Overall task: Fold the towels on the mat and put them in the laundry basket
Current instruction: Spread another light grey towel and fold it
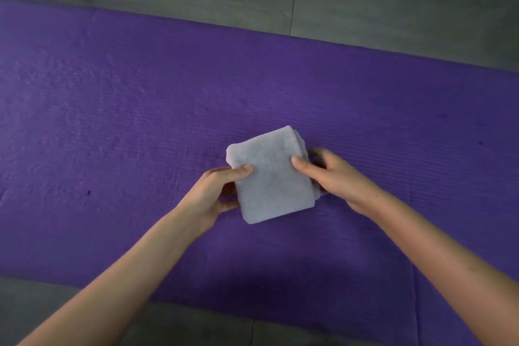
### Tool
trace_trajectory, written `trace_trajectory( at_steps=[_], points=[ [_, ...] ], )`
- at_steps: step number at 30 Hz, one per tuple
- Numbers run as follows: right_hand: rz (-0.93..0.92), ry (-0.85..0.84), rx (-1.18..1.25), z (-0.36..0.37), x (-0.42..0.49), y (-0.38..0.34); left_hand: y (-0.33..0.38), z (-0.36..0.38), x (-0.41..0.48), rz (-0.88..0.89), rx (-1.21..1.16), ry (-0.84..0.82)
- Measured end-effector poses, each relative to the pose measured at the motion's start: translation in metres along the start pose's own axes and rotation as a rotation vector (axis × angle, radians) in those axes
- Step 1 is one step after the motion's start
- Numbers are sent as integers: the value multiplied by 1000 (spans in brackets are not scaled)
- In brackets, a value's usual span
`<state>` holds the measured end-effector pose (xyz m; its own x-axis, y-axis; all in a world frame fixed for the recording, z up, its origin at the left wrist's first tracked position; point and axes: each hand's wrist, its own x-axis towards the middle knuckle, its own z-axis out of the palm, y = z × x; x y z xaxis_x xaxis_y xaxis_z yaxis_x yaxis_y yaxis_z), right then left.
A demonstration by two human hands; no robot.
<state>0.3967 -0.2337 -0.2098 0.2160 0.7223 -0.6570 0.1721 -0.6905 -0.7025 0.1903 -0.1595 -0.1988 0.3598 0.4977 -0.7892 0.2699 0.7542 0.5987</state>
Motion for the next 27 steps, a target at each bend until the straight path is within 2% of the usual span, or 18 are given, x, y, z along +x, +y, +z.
trace_trajectory(
  at_steps=[2,7,12,18,23,25,27],
  points=[
    [57,-42,152,4,-6,1,3,0,5,-38,-35,32],
    [230,-2,444,15,0,-14,23,3,22,-19,-51,54],
    [298,10,591,32,14,-34,55,-20,50,-59,-127,-87],
    [388,116,630,41,28,-59,87,-39,75,-77,-128,-103],
    [496,68,826,39,11,-109,117,-39,37,-95,-166,-90],
    [467,69,834,39,-7,-136,133,-40,7,-85,-201,-48],
    [390,93,791,39,-31,-164,151,-40,-28,-35,-156,70]
  ],
)
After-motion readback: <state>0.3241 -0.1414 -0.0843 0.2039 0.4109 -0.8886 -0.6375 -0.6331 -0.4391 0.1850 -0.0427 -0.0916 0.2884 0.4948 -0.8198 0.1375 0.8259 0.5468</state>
